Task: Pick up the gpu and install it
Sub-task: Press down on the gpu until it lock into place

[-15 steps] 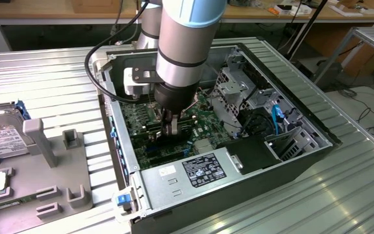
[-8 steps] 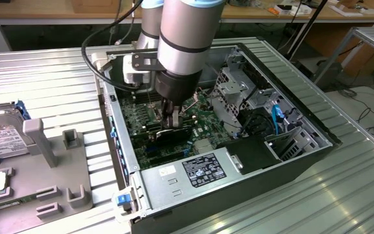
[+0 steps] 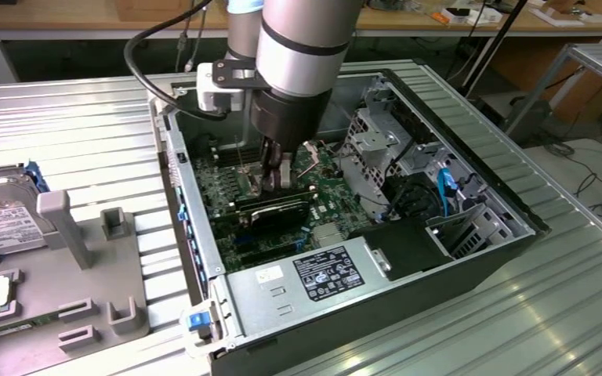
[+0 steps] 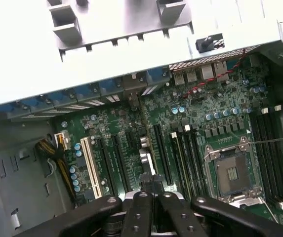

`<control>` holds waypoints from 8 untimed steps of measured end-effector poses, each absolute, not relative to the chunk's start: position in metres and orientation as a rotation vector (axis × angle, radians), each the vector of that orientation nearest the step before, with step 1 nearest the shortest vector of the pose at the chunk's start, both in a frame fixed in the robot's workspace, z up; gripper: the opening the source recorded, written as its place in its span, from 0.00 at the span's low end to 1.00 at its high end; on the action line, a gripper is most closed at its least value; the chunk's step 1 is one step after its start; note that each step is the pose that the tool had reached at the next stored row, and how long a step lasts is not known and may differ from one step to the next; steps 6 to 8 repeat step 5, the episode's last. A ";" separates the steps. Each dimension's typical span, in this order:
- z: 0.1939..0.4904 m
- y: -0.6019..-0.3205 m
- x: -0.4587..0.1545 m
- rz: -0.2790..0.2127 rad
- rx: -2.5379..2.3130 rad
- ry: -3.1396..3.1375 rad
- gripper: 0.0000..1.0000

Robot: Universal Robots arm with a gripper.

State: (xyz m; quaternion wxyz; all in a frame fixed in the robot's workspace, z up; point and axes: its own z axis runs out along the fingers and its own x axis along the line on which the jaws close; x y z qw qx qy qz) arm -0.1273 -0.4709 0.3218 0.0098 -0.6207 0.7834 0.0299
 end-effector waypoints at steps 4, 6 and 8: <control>0.322 -0.471 -0.127 0.093 -1.938 2.446 0.11; 0.322 -0.471 -0.127 0.093 -1.938 2.446 0.11; 0.322 -0.471 -0.127 0.093 -1.938 2.446 0.11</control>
